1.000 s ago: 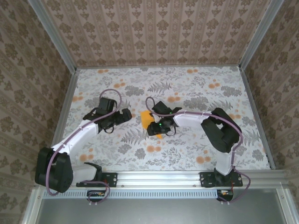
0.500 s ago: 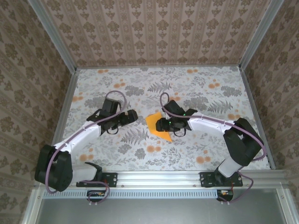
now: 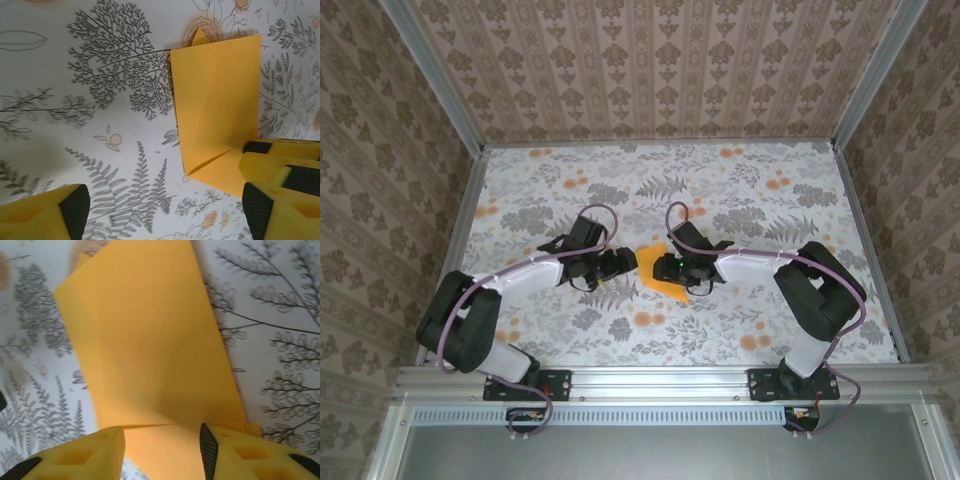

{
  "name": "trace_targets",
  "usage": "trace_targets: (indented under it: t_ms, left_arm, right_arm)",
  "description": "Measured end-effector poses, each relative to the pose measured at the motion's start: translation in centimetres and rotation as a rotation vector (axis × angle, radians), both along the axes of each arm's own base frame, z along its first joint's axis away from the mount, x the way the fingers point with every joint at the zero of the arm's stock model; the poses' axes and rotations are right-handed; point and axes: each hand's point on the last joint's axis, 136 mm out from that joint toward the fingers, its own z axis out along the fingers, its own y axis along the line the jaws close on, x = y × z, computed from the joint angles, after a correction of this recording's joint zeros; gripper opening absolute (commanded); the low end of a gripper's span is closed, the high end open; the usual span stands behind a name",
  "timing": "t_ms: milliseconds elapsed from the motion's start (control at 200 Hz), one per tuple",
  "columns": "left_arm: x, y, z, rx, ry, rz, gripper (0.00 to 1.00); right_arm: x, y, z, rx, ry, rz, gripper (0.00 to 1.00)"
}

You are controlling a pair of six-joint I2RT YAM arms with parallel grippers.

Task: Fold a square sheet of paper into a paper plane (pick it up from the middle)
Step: Fold the wing for the fifth time at the center of the table.

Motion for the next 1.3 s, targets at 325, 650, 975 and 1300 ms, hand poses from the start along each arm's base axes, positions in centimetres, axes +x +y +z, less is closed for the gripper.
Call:
trace_targets:
  t_ms: [325,650,975,1300]
  left_arm:
    - [-0.3,-3.3,-0.2,-0.082,0.06,-0.012,0.74]
    - [-0.6,-5.2,-1.0,-0.113,0.114,-0.014,0.69]
    - [0.3,-5.9,-1.2,-0.118,0.127,-0.003,0.6]
    - [0.4,-6.4,-1.9,-0.119,0.153,-0.015,0.54]
  right_arm:
    - [0.6,-0.4,-0.1,0.17,0.017,-0.045,0.45]
    - [0.8,-0.8,0.3,0.332,0.048,-0.072,0.44]
    - [0.9,-0.9,0.3,0.357,0.055,-0.068,0.43]
    - [0.8,-0.9,0.3,0.376,0.057,-0.063,0.43]
